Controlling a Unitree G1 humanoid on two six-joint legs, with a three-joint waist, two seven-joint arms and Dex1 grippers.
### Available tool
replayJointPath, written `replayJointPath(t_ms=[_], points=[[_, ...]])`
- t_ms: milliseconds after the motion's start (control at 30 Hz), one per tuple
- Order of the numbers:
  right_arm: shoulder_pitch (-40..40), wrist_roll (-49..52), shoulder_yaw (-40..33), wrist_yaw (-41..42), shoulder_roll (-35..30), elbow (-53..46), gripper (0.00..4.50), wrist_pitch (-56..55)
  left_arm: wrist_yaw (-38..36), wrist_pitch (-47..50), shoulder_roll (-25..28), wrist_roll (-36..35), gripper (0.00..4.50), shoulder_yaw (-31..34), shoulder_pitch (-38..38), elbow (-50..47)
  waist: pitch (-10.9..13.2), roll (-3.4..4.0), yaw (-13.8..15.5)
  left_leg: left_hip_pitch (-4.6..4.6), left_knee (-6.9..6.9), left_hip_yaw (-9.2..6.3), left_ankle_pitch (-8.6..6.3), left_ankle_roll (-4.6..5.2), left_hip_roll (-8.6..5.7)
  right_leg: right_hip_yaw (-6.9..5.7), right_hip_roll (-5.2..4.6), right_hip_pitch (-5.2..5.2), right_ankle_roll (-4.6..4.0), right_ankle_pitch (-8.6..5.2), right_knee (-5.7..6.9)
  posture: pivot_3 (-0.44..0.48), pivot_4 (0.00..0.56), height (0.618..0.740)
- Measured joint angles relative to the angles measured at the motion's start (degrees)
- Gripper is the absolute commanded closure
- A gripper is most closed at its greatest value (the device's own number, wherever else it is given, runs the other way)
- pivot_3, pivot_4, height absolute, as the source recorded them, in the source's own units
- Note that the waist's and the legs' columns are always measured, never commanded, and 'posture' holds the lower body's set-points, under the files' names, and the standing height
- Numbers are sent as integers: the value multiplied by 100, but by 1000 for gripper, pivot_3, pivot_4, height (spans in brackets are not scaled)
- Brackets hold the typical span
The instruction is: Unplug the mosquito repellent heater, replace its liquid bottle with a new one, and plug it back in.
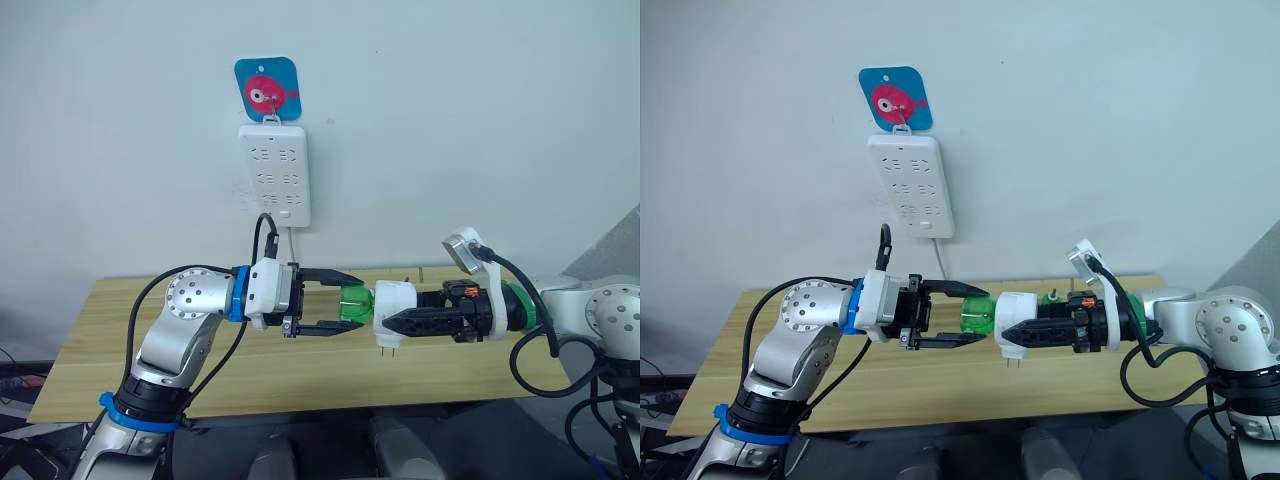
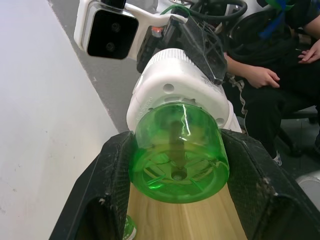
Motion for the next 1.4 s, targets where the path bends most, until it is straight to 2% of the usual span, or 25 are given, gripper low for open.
replayJointPath(t_ms=[133,333,400,433,567,633,733,833,933,1033,1200,1400], points=[[-41,11,-26,-41,15,19,1510,64,37,32,-12,-2,2165,3,5,-2,0,0,2,0,0,0,0,0,0,0,0,0,0,0,0,-145,72,711],[-44,-18,-29,10,41,40,1510,80,111,570,50,-148,2165,33,19,-186,0,0,1,0,0,-3,0,0,0,-2,0,1,0,0,0,-147,73,711],[-68,-76,-29,36,44,36,1510,55,151,774,51,-212,1445,56,-2,-206,0,0,1,0,0,-3,0,0,0,-2,0,1,0,0,0,-147,73,711],[-88,-125,-29,53,47,16,1510,20,231,895,49,-246,1275,68,-24,-204,0,0,1,0,1,-3,0,0,0,-2,0,1,0,0,0,-150,73,711],[-178,-284,-23,198,65,-150,1510,-53,389,1111,54,-261,86,72,-175,-207,0,0,1,0,0,-4,0,0,0,-3,1,1,0,0,0,-156,74,711],[-179,-395,-10,298,57,-227,1510,-86,442,1376,181,-302,0,72,-191,-215,0,0,-3,0,-2,-6,0,0,1,-4,1,-1,0,0,0,-156,74,711],[-179,-978,73,662,-71,-485,1510,-456,436,2288,775,-598,0,147,-204,-257,0,1,-20,0,-4,-9,0,0,5,-7,6,-4,0,0,3,-156,74,711],[-180,-1933,316,1204,-380,-740,1510,-1188,350,3470,1393,-1168,0,253,-206,-329,1,1,-19,-1,-3,-10,0,0,5,-10,5,-4,1,-1,2,-163,76,711],[-222,-3313,848,2032,-856,-934,1510,-2414,130,4638,2045,-1764,0,274,-144,-447,2,3,-26,0,-6,-7,0,0,5,-10,3,-7,1,-2,-2,-165,75,711],[-324,-4577,1373,2796,-1034,-985,1510,-3785,198,5483,2029,-2294,0,286,-313,-437,3,1,-12,-1,-3,-13,0,-1,5,-18,2,-5,1,-2,-1,-165,75,711],[-613,-6194,1999,3693,-964,-743,1510,-5940,263,5933,1878,-2370,0,107,-1091,-162,2,0,-10,0,0,-12,0,-2,1,-19,-1,-1,1,-1,-1,-173,74,711],[-1026,-6946,2232,4269,-651,-212,1510,-7162,-127,5491,1806,-1692,0,-632,-1393,72,2,1,-77,-2,-3,-27,1,-3,1,-29,-3,-3,-12,6,8,-181,73,711]])
